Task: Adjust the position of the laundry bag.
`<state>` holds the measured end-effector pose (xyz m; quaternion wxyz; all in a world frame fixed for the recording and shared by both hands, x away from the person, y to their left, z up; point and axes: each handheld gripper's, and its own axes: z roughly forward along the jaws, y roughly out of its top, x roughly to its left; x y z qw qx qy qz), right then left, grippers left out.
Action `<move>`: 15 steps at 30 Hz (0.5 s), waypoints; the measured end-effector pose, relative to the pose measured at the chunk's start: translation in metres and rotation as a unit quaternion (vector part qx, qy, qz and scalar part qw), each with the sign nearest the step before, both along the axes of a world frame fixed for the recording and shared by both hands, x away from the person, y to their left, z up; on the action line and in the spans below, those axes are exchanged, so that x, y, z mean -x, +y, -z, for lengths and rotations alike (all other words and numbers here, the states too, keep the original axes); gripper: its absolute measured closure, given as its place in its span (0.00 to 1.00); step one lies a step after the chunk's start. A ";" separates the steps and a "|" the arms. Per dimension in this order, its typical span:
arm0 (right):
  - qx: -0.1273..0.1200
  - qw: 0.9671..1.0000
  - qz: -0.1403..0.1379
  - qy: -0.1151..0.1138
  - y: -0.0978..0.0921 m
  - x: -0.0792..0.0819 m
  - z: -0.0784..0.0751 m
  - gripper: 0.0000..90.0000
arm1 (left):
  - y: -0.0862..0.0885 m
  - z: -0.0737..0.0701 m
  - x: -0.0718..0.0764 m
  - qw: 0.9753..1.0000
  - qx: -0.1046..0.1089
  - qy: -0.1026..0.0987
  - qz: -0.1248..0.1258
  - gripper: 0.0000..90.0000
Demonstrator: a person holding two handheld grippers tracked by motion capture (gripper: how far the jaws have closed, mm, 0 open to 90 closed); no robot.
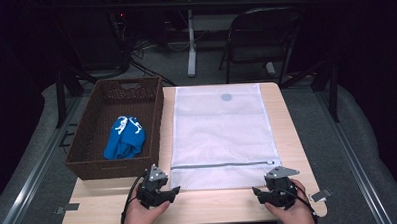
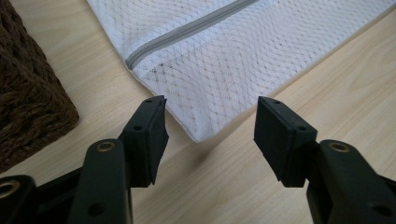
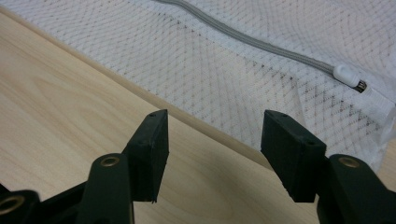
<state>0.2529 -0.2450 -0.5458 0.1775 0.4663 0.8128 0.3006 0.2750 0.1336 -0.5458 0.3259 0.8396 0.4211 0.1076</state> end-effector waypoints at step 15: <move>-0.018 1.000 0.004 -0.008 -0.004 0.002 0.003 0.36 | -0.004 -0.001 0.000 1.000 0.007 0.004 0.008 0.45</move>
